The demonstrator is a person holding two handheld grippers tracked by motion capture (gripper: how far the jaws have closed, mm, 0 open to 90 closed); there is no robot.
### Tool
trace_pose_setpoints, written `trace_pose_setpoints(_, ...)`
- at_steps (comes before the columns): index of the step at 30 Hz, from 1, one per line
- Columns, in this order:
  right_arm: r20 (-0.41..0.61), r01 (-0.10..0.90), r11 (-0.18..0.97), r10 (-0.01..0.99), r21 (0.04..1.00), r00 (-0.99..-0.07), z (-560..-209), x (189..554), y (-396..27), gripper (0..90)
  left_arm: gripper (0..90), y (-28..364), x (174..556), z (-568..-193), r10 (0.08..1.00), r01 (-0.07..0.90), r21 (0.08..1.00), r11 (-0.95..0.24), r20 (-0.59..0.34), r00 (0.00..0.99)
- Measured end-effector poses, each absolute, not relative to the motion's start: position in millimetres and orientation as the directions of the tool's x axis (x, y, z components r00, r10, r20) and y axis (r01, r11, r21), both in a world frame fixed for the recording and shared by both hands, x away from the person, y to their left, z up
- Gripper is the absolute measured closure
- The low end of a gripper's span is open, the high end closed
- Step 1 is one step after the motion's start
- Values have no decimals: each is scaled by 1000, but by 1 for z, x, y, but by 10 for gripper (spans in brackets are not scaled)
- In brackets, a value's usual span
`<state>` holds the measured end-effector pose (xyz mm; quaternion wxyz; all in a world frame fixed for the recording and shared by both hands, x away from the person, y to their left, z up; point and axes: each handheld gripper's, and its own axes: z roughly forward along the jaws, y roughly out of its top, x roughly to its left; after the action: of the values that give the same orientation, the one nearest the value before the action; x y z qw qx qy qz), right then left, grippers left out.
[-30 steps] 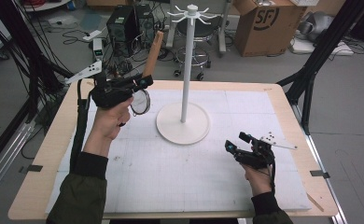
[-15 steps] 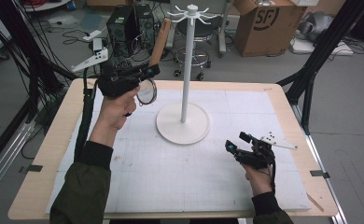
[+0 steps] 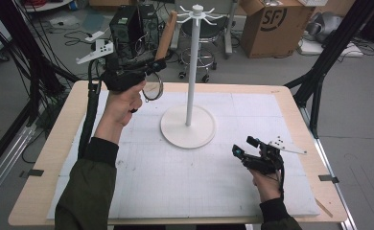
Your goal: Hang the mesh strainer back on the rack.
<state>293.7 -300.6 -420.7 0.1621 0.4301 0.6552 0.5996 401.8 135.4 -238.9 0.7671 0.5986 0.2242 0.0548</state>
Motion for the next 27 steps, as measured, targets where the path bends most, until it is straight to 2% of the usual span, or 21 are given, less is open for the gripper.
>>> trace_pose_setpoints(13,305,366,-95,759,926,-575,-421,294,-301,156,713,131,411,-245,314,235,928,287,-323,893)
trace_pose_setpoints(27,296,361,-89,766,928,-571,-422,296,-303,156,713,121,420,-241,287,249,927,281,-329,900)
